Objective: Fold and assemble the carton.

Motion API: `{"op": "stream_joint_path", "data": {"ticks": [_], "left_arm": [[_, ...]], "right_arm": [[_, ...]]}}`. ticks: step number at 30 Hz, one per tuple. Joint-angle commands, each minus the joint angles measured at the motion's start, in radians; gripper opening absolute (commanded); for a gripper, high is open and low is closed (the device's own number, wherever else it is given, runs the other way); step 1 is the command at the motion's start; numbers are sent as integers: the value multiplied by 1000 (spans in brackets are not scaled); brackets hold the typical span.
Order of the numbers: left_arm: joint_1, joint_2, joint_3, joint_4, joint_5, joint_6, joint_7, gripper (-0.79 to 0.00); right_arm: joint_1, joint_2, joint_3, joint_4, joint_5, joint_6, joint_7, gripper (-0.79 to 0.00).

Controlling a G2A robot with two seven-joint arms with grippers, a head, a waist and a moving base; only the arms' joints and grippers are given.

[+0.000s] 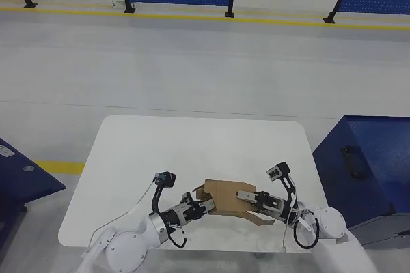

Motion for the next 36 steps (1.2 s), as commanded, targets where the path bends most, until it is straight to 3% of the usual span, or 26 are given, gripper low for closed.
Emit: {"op": "stream_joint_path", "data": {"ticks": [1, 7, 12, 14, 18, 22, 29, 36], "left_arm": [[19, 3, -29, -15, -45, -40, 5, 0], [115, 18, -171, -66, -148, -251, 55, 0], [121, 18, -177, -67, -151, -262, 56, 0], [121, 18, -177, -67, -151, -262, 56, 0], [142, 17, -201, -87, -181, -307, 114, 0], [193, 19, -262, -103, -257, -363, 160, 0], [234, 18, -285, -126, -281, -350, 203, 0], [234, 18, -285, -126, -281, -350, 203, 0]], "right_arm": [[11, -1, -4, 21, 39, 38, 14, -785], [11, -1, -4, 21, 39, 38, 14, -785], [9, -1, -7, 21, 42, 45, 9, -785], [5, -4, -13, 15, 56, 87, -43, -785], [18, -17, -31, 62, 270, 216, -55, -785], [74, -34, -59, 184, 553, 444, 17, -785], [191, -68, -137, 380, 855, 776, 157, -785], [201, -70, -142, 391, 867, 790, 156, -785]]}}
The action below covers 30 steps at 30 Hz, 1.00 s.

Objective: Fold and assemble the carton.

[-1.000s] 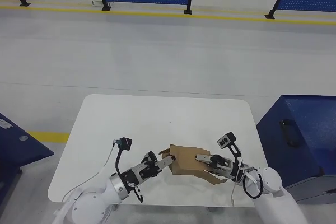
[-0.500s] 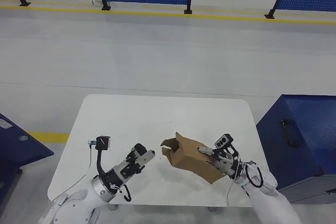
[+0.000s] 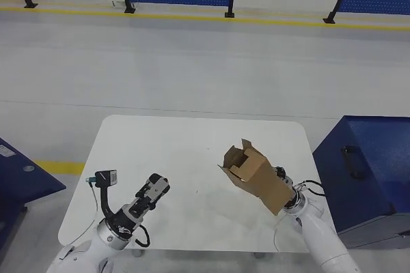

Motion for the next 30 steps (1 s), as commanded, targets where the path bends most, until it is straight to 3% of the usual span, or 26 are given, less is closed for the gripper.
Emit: {"op": "stream_joint_path", "data": {"ticks": [1, 11, 15, 21, 27, 30], "left_arm": [[0, 0, 0, 0, 0, 0, 0, 0], [-5, -1, 0, -16, 12, -10, 11, 0], [-16, 1, 10, -88, 205, 13, 15, 0], [-84, -1, 83, -126, 438, 129, -69, 0], [-203, -15, 166, -92, 510, 296, -101, 0], [-248, -22, 191, -70, 515, 336, -104, 0]], "right_arm": [[0, 0, 0, 0, 0, 1, 0, -785], [-5, -2, 7, -14, 25, 9, -32, -785], [-12, -4, -6, -37, 52, 51, -50, -785], [-18, 12, -41, -67, 59, 68, -67, -785], [-23, 44, -92, -101, 55, 37, -36, -785], [-22, 61, -113, -115, 59, 21, -20, -785]]}}
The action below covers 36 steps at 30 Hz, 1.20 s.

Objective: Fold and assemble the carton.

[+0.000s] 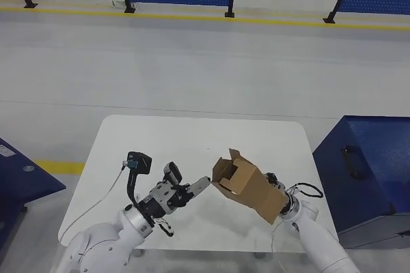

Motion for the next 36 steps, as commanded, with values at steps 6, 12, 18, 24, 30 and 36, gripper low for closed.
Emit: {"op": "stream_joint_path", "data": {"ticks": [6, 12, 18, 24, 30, 36], "left_arm": [[-87, -12, 51, 54, 38, 68, -38, 0], [-125, -20, 69, 103, 36, 102, -45, 0], [-151, -25, 72, 156, 24, 112, -81, 0], [-157, -29, 67, 163, -1, 85, -63, 0], [-118, -24, 23, 125, -19, 63, -80, 0], [-63, -18, 10, 74, -8, 24, -92, 0]], "right_arm": [[14, 42, -60, -17, -1, -41, 41, -785], [49, 70, -114, -12, 51, -70, 70, -785], [78, 97, -161, -16, 90, -97, 98, -785], [110, 118, -204, -1, 128, -110, 110, -785], [155, 124, -235, 49, 151, -137, 138, -785], [189, 123, -275, 74, 152, -161, 161, -785]]}}
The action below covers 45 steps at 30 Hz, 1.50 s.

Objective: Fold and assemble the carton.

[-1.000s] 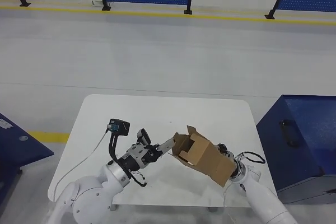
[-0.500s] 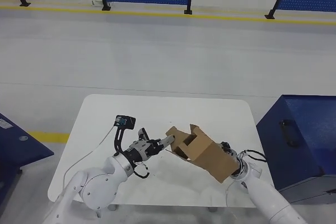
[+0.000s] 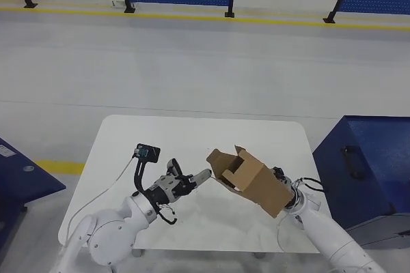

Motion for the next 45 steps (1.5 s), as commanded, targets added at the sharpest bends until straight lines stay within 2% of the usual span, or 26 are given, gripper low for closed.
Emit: {"op": "stream_joint_path", "data": {"ticks": [1, 5, 11, 13, 19, 21, 25, 29, 34, 38, 45], "left_arm": [[11, 0, -6, -16, -1, -5, 18, 0], [36, -2, -23, -68, -5, 9, 72, 0], [63, -1, -11, -144, 33, 21, 59, 0], [60, -4, -6, -149, 15, -14, 95, 0], [60, -4, -6, -149, 15, -14, 95, 0], [68, -1, -2, -138, 86, 19, 81, 0], [81, -2, 61, -187, 235, 161, -4, 0], [78, -8, 123, -223, 331, 244, -32, 0], [45, -18, 189, -204, 445, 336, -65, 0], [15, -29, 220, -192, 496, 379, -53, 0], [-17, -42, 265, -160, 550, 387, -95, 0]], "right_arm": [[9, 0, -6, 11, -9, -16, 17, -785], [33, -5, -20, 61, -59, -63, 64, -785], [60, -19, -35, 114, -70, -95, 95, -785], [65, -24, -32, 134, -51, -93, 93, -785], [65, -24, -32, 134, -51, -93, 93, -785], [59, -24, -16, 118, -67, -139, 61, -785], [41, -21, 22, 97, -148, -245, 44, -785], [26, -24, 43, 84, -186, -257, 41, -785], [9, -28, 60, 73, -230, -264, 50, -785], [-3, -32, 75, 69, -271, -280, 57, -785], [-19, -39, 97, 60, -318, -288, 62, -785]]}}
